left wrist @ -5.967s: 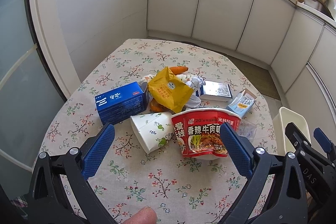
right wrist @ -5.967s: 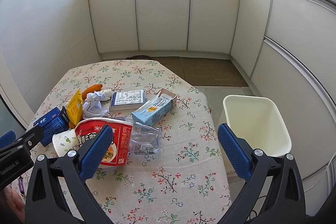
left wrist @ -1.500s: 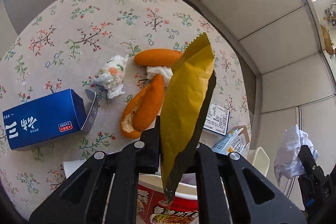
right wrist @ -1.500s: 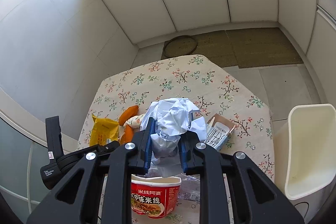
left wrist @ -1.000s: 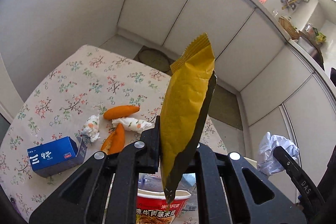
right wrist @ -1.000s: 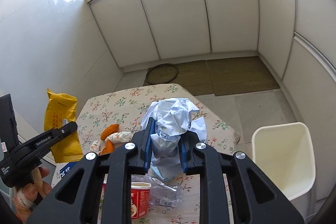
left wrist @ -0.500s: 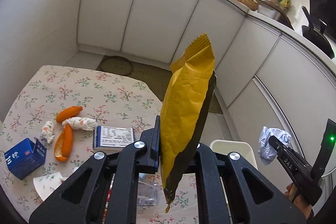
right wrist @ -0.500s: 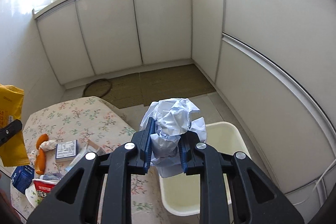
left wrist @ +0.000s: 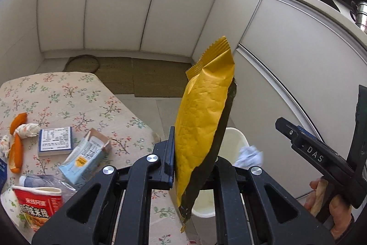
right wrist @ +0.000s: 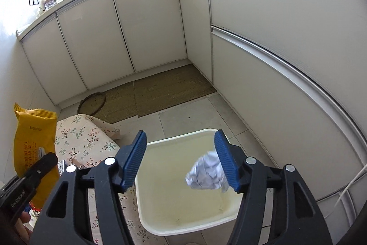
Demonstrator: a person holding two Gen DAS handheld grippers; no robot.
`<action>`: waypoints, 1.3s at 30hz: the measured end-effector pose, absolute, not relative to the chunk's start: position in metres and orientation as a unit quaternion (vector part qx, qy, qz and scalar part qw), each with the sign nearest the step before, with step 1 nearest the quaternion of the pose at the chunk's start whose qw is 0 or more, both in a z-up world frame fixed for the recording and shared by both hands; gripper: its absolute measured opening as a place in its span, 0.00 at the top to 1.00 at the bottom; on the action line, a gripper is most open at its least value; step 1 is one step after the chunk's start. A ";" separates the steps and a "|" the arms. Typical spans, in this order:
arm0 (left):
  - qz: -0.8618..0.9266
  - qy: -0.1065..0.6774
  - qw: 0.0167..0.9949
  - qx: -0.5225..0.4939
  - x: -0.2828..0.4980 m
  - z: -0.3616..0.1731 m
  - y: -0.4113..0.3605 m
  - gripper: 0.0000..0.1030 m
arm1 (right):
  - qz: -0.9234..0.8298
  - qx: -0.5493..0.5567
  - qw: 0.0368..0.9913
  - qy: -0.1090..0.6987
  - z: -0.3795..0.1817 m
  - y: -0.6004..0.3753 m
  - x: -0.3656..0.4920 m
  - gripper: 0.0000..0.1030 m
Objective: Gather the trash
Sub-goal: 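Open the right tool over the white bin, dropping the paper, then open the left tool over the bin, dropping the yellow packet, then move both tools back over the table toward the orange peels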
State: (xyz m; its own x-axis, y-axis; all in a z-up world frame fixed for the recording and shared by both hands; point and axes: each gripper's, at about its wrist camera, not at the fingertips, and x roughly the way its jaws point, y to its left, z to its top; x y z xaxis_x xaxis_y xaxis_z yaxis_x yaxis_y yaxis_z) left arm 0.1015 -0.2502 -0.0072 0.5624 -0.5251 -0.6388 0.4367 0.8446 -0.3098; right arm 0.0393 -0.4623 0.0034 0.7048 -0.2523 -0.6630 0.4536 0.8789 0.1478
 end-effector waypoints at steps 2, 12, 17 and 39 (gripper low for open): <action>-0.287 0.387 0.874 -0.058 0.101 -0.013 -0.263 0.91 | -0.203 0.152 0.911 0.325 0.005 -0.471 0.032 0.34; -0.357 0.404 0.841 -0.043 0.097 -0.041 -0.322 0.89 | -0.255 0.181 0.895 0.319 -0.002 -0.520 0.014 0.31; -0.357 0.410 0.839 -0.036 0.103 -0.053 -0.330 0.50 | -0.280 0.180 0.889 0.315 -0.004 -0.528 0.011 0.27; -0.142 0.311 0.939 -0.027 0.105 0.022 -0.210 0.07 | -0.266 0.054 0.923 0.274 0.024 -0.412 0.043 0.06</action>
State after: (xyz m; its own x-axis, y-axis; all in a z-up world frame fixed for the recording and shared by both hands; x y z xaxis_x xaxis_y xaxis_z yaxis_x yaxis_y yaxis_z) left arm 0.1046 -0.2103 0.0221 0.7665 -0.2840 -0.5761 0.2498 0.9581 -0.1399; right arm 0.0433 -0.4124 0.0236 0.7092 -0.4604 -0.5339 0.5199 0.8530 -0.0450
